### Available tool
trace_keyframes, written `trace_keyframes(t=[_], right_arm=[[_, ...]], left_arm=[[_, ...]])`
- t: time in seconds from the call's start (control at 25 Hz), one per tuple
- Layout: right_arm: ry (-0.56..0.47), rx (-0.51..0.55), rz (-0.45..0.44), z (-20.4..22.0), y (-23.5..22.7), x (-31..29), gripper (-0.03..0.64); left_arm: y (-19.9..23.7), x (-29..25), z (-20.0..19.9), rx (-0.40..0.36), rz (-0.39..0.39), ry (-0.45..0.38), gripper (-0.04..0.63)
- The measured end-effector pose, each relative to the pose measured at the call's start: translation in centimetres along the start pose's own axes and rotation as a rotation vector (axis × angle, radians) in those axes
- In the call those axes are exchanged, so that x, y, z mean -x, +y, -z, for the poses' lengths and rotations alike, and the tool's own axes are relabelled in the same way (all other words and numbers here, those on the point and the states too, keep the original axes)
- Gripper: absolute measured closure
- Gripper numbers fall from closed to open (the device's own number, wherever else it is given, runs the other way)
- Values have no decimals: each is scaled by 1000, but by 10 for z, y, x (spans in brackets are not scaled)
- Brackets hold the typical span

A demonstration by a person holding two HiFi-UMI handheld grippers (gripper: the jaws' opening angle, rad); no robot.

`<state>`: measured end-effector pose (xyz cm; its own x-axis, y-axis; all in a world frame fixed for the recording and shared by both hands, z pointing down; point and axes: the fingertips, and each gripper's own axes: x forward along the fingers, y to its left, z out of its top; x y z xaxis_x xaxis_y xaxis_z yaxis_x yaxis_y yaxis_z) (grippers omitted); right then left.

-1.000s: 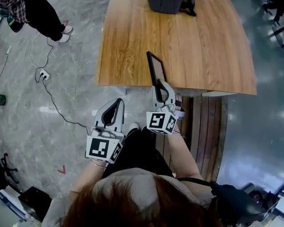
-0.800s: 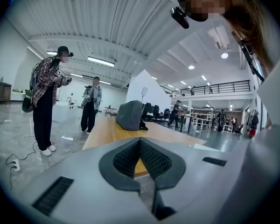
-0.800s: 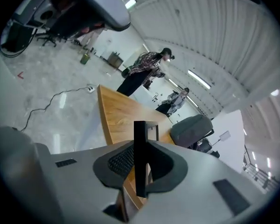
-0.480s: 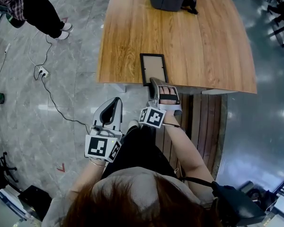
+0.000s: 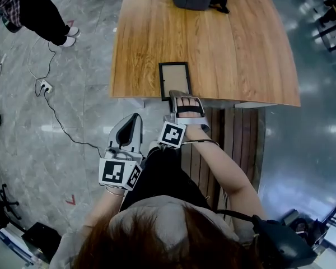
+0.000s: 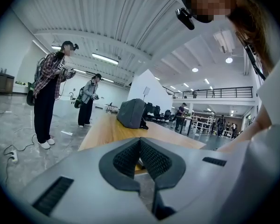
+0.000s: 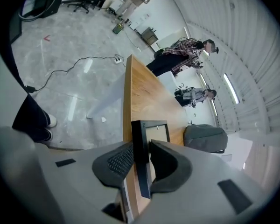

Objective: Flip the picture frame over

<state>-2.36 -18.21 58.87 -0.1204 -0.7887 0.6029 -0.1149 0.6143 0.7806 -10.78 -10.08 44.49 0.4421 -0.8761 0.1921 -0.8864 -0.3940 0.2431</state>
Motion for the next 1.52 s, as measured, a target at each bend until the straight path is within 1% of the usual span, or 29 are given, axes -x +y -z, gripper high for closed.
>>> trace_keyframes(t=[0.12,0.24,0.4,0.68,0.84,0.92,1.0,1.12,1.2,1.28,1.4,1.52], right_arm=[[-11,-40,15,-2,2,0,531],[-22,-51,25,-3,-2,1,529],[-1,-14,12,5,-1,0,525],[24,-37,-3,5,-13,3,420],[42,21,-10,10,-8,5,416],[76,32,-62,16,-5,7,416],[113,31,-151,18,-3,8,416],[139,19,-270,16,2,5,416],[160,24,-306,15,6,3,416],[163,36,-292,12,8,0,416],[137,31,-236,8,12,-1,416],[106,-8,-202,6,15,6,416]], left_arm=[[-2,-2,0,3,10,-2,589],[-1,-2,2,7,14,-1,589],[2,-3,4,11,11,-1,589],[5,0,2,25,-1,-6,589],[8,-2,8,35,-9,2,589],[9,-2,10,38,-10,6,589],[11,-2,12,41,-13,9,589],[12,-3,15,52,-19,16,589],[10,-3,14,55,-18,16,589],[9,-3,12,56,-14,12,589],[10,-3,11,59,-10,8,589],[11,-3,11,63,-12,10,589]])
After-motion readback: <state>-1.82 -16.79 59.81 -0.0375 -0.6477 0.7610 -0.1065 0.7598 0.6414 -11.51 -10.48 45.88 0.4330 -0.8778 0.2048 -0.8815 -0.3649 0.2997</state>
